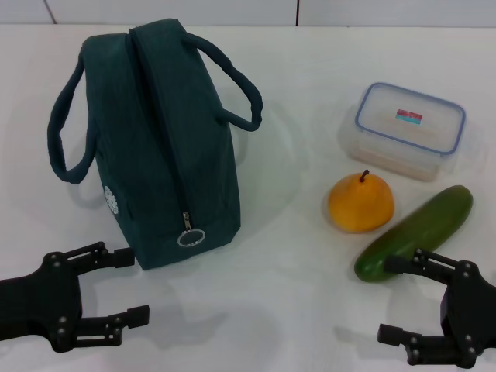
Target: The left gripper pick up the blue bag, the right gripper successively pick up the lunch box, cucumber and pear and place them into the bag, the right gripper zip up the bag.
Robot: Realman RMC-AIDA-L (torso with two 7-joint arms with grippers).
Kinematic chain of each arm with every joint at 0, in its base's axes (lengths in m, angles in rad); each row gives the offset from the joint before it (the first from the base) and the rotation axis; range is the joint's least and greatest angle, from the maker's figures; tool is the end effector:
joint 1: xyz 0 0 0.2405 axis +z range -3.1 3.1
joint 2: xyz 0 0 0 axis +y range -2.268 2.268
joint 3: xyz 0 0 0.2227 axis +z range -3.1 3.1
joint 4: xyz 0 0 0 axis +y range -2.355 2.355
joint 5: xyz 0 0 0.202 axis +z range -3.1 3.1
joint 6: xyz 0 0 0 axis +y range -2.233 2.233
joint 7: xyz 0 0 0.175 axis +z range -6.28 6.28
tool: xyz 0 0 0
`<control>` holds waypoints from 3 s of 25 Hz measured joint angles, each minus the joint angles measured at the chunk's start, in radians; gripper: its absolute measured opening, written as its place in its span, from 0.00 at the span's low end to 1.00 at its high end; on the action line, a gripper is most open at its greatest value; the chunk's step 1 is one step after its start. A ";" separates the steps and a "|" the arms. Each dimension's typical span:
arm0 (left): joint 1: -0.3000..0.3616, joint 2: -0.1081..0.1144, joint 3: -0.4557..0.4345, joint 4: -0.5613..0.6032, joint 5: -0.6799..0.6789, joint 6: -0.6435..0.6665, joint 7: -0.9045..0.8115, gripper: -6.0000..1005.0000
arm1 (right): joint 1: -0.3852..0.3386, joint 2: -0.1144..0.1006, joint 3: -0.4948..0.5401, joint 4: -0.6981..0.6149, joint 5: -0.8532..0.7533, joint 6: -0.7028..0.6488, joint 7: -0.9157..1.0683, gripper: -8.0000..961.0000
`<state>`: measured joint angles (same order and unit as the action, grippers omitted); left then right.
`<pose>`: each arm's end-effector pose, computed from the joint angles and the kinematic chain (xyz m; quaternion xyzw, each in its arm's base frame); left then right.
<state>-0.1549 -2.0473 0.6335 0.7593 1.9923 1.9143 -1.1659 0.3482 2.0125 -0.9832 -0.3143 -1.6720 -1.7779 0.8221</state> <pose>-0.2819 0.1964 0.0259 -0.9335 -0.2059 -0.2708 0.1132 0.2366 0.2172 -0.0352 -0.9274 0.1021 0.3529 0.0702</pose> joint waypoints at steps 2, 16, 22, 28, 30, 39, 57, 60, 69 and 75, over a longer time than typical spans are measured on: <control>0.000 0.000 0.000 0.000 -0.001 0.000 0.000 0.87 | 0.000 0.000 0.000 0.001 0.000 0.000 0.000 0.92; 0.000 0.008 -0.001 0.000 -0.038 0.000 -0.100 0.87 | 0.002 0.000 0.000 0.001 0.000 0.000 0.000 0.92; -0.049 0.048 -0.154 0.001 -0.094 -0.005 -0.482 0.87 | 0.002 0.000 0.000 0.002 0.000 0.000 0.000 0.92; -0.114 0.110 -0.244 0.031 -0.092 -0.016 -0.776 0.87 | 0.003 0.001 0.000 0.006 0.000 0.000 0.000 0.91; -0.142 0.121 -0.252 0.084 -0.092 -0.023 -0.892 0.87 | 0.007 0.001 0.000 0.012 0.000 0.000 0.000 0.91; -0.285 0.098 -0.210 0.525 0.075 -0.046 -1.385 0.87 | 0.016 0.002 0.005 0.018 0.001 0.004 0.000 0.91; -0.382 0.089 0.064 0.656 0.239 -0.059 -1.684 0.86 | 0.006 0.002 0.000 0.023 0.011 0.019 0.000 0.90; -0.386 0.086 0.075 0.651 0.243 -0.060 -1.688 0.86 | 0.006 0.002 0.000 0.025 0.010 0.022 -0.001 0.90; -0.397 0.073 0.097 0.629 0.272 -0.085 -1.679 0.86 | 0.006 0.002 0.000 0.025 0.008 0.029 -0.012 0.90; -0.407 0.091 0.097 0.564 0.288 -0.099 -1.687 0.86 | 0.007 0.002 0.000 0.026 0.008 0.030 -0.014 0.90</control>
<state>-0.5615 -1.9559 0.7301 1.3235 2.2801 1.8153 -2.8525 0.3554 2.0141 -0.9832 -0.2883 -1.6637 -1.7480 0.8082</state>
